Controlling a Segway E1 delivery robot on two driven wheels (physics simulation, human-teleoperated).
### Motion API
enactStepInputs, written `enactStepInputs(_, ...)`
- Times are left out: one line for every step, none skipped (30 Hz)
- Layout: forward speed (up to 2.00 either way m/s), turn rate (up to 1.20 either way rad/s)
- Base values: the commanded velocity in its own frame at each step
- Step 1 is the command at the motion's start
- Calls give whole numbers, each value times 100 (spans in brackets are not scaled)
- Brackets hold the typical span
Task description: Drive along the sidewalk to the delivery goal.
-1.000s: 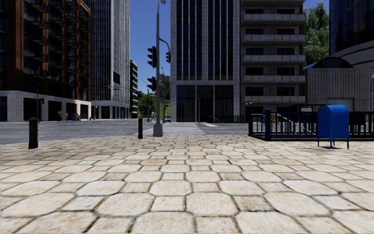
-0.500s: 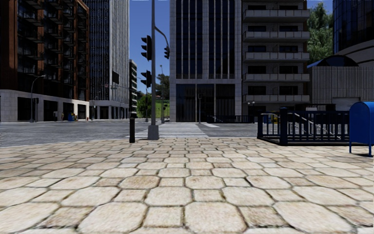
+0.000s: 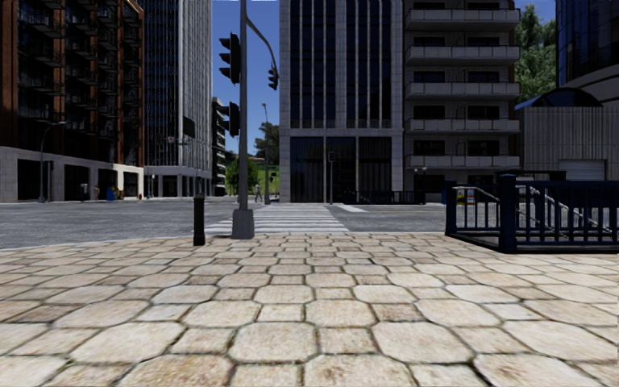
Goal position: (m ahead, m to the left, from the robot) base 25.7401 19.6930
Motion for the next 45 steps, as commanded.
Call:
enactStepInputs(200, 0)
enactStepInputs(200, 0)
enactStepInputs(200, 0)
enactStepInputs(200, 0)
enactStepInputs(200, 0)
enactStepInputs(200, 0)
enactStepInputs(200, 0)
enactStepInputs(200, 0)
enactStepInputs(200, 0)
enactStepInputs(200, 0)
enactStepInputs(200, 0)
enactStepInputs(200, 0)
enactStepInputs(200, 0)
enactStepInputs(200, 0)
enactStepInputs(200, 0)
enactStepInputs(200, 0)
enactStepInputs(200, 0)
enactStepInputs(200, 0)
enactStepInputs(200, 0)
enactStepInputs(200, 0)
enactStepInputs(200, 0)
enactStepInputs(200, 0)
enactStepInputs(200, 0)
enactStepInputs(200, 0)
enactStepInputs(200, 0)
enactStepInputs(200, 0)
enactStepInputs(200, 0)
enactStepInputs(200, 0)
enactStepInputs(200, 0)
enactStepInputs(200, 0)
enactStepInputs(200, 0)
enactStepInputs(200, 0)
enactStepInputs(200, 0)
enactStepInputs(200, 0)
enactStepInputs(200, 0)
enactStepInputs(200, 0)
enactStepInputs(200, 0)
enactStepInputs(200, 0)
enactStepInputs(200, 0)
enactStepInputs(200, 0)
enactStepInputs(200, 0)
enactStepInputs(200, 0)
enactStepInputs(200, 0)
enactStepInputs(200, 0)
enactStepInputs(200, 0)
